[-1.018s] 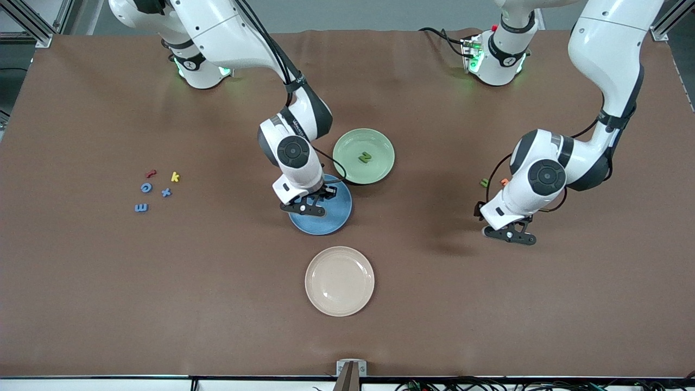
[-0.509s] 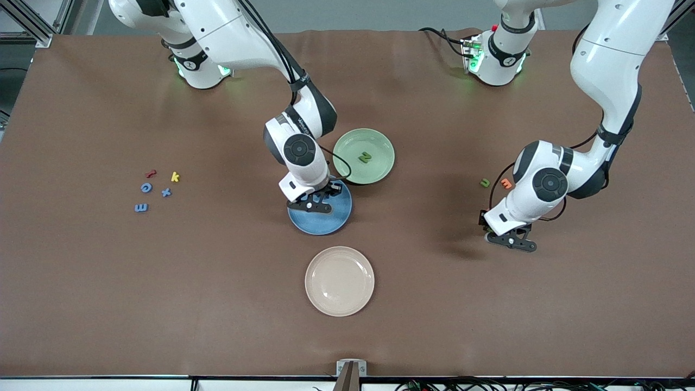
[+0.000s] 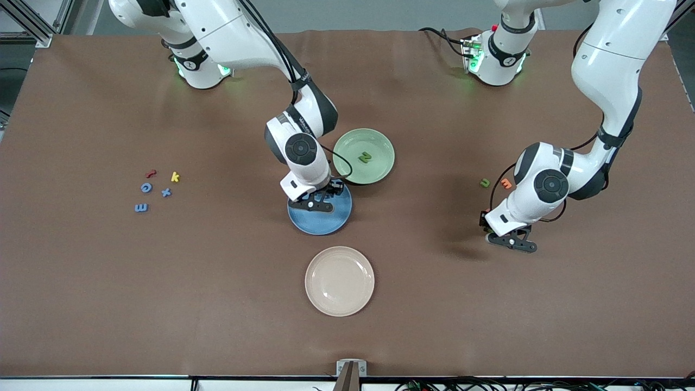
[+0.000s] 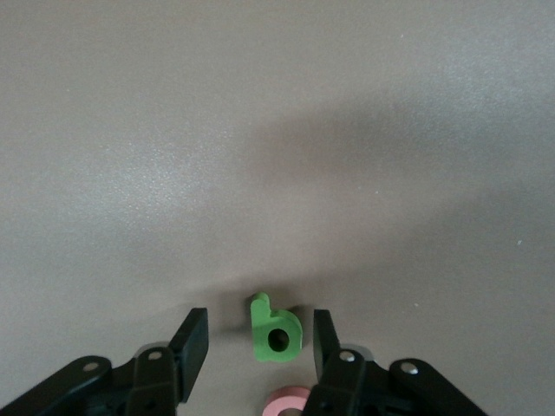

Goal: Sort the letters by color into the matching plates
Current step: 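Release the a on the blue plate while the left gripper grasps the b, then carry the b to the green plate while the right gripper reaches the x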

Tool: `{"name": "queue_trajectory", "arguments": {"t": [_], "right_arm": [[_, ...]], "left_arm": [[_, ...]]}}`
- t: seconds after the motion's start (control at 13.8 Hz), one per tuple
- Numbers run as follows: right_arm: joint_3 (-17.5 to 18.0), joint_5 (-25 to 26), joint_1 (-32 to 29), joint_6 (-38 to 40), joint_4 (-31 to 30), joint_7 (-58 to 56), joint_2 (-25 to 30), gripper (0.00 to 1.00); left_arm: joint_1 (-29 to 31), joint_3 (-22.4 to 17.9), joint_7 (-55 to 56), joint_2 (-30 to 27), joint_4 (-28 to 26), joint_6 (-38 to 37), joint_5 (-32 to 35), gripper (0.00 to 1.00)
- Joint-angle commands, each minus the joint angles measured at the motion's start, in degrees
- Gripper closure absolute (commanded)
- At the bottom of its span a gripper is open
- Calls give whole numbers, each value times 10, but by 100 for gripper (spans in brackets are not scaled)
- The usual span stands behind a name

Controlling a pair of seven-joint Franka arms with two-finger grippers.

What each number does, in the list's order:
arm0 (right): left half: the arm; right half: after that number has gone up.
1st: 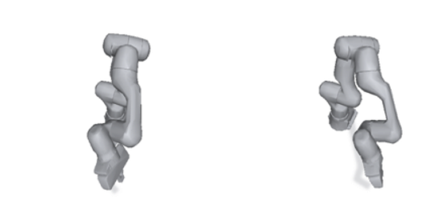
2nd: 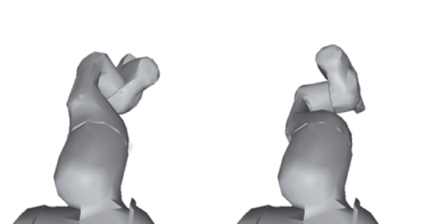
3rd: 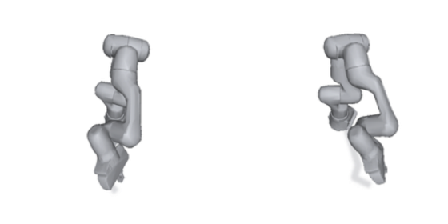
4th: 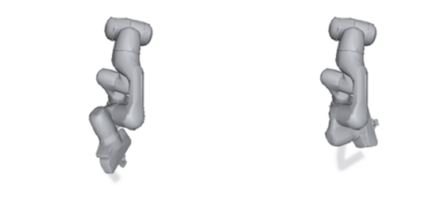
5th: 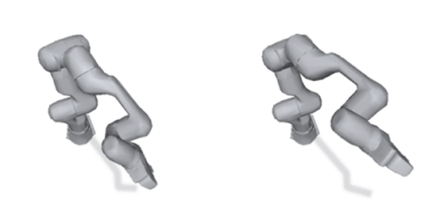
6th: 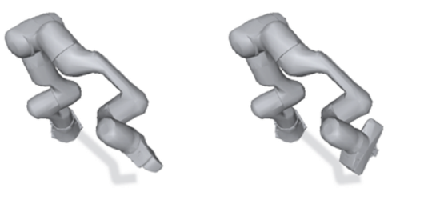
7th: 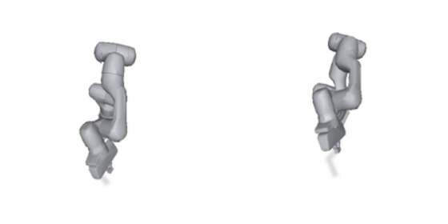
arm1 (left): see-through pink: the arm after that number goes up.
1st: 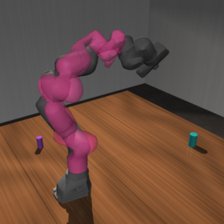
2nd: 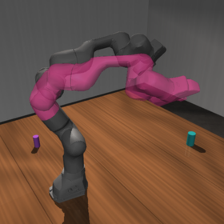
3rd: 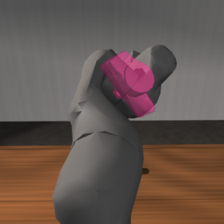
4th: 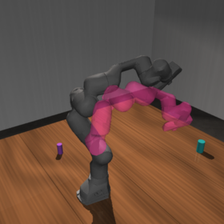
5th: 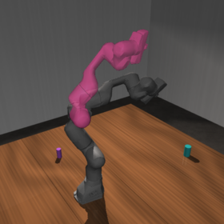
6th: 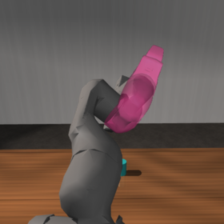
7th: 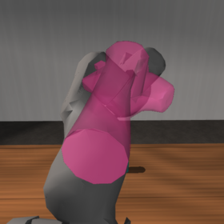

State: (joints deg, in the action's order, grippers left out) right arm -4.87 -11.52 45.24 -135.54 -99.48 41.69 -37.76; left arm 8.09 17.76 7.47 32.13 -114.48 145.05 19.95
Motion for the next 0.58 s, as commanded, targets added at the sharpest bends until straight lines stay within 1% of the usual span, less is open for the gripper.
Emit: {"name": "queue_trajectory", "arguments": {"t": [0.0,0.07,0.29,0.36,0.44,0.51], "right_arm": [[-3,-11,-5,41,8,-2,22,0],[-4,-11,-13,70,8,-4,42,0],[-5,-4,-50,121,0,-8,92,0],[-5,-3,-66,142,-2,-25,108,0],[-5,-3,-88,156,-16,-57,130,0],[-5,-3,-119,154,-45,-101,157,0]], "left_arm": [[4,2,-4,3,-6,6,8,44],[4,3,-4,5,-7,6,8,45],[4,2,-3,6,-11,6,8,53],[4,2,-5,6,-11,5,8,61],[8,2,-6,6,-10,5,8,72],[9,3,-6,5,-9,5,8,85]]}}
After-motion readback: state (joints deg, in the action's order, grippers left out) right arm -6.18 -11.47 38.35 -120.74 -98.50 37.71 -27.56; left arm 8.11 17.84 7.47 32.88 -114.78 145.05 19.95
